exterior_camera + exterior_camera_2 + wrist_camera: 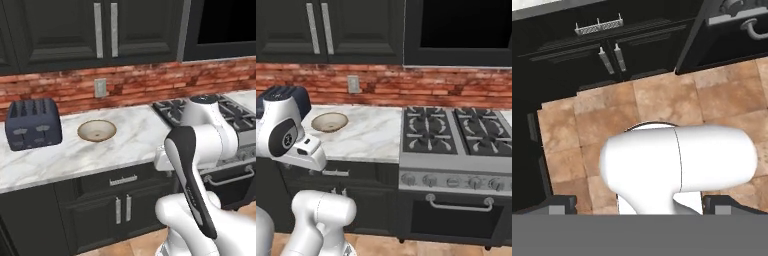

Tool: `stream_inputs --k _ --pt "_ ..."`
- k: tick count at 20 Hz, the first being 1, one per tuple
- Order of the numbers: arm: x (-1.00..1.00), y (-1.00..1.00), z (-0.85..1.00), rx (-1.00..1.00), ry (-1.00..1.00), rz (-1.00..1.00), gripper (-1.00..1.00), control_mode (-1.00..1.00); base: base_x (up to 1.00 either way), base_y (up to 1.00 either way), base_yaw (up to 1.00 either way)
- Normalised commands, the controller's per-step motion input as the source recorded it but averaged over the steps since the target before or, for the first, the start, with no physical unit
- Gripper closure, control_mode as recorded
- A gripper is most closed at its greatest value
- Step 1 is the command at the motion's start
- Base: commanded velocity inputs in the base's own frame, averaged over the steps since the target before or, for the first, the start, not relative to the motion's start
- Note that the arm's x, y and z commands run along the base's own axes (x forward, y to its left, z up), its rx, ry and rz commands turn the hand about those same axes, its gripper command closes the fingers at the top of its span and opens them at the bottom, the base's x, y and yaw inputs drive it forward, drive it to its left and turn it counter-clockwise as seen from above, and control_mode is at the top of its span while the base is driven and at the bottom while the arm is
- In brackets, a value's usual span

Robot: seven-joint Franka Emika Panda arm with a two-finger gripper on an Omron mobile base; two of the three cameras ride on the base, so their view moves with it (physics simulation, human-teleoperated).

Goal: Pick the cup and bowl from the counter and place them on the counter next to the sink.

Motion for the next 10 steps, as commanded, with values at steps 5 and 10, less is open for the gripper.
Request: stream_inputs --k 5,10 --pt "0.0 0.0 0.0 0.0 0.0 0.0 -1.0 1.0 0.44 0.09 -0.14" --pt "0.0 0.0 0.0 0.0 0.0 0.0 -1.0 1.0 0.75 0.19 -0.2"
